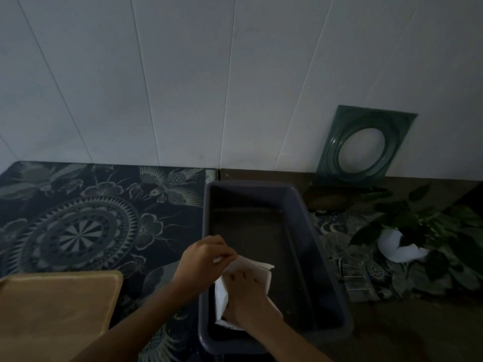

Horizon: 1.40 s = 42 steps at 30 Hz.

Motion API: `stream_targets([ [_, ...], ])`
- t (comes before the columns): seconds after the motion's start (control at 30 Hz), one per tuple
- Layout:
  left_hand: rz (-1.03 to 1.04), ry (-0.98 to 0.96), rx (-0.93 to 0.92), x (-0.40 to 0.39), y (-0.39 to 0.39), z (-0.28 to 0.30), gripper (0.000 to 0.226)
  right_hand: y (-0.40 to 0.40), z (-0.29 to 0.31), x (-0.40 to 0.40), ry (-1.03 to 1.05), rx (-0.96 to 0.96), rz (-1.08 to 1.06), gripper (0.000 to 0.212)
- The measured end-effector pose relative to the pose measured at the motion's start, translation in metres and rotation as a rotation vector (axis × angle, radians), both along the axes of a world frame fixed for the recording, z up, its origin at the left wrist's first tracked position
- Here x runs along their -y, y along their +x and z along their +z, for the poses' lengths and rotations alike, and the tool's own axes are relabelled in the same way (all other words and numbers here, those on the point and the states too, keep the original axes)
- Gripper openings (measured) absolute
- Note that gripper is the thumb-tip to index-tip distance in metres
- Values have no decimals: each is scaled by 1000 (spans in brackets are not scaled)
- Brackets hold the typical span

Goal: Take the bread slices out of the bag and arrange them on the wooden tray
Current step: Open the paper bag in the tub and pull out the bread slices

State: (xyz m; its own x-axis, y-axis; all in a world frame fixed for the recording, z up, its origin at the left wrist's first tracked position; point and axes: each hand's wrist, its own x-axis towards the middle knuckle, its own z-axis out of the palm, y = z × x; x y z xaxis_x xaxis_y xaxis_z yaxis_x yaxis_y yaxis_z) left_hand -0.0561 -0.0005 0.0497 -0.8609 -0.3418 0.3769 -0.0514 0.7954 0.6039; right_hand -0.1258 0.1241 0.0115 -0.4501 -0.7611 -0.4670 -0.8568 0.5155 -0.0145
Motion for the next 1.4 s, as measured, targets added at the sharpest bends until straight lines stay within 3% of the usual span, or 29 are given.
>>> stream_targets([
  [0.13, -12, 15, -6, 6, 0, 0, 8, -1, -11, -15, -174, 41, -26, 82],
  [0.33, 29, 150, 7, 8, -2, -5, 10, -1, -29, -18, -330, 12, -31, 76],
  [0.67, 110, 446, 31, 9, -4, -8, 25, 3, -30, -12, -150, -38, -39, 66],
  [0.87, 63, 546, 37, 8, -2, -9, 26, -1, -38, -10, -187, -18, -88, 57],
  [0.97, 47, 595, 47, 10, 0, -10, 22, -3, -33, -13, -234, 23, -91, 65],
  [1.07, 54, 599, 31, 11, 1, -10, 21, -4, -27, -17, -342, -35, -37, 70],
  [1.2, 59, 584, 4, 10, -1, -12, 22, -9, -18, -17, -289, -64, -17, 75],
  [1.4, 55, 557, 8, 11, -1, -13, 26, -14, 9, -24, -251, -133, 3, 61],
])
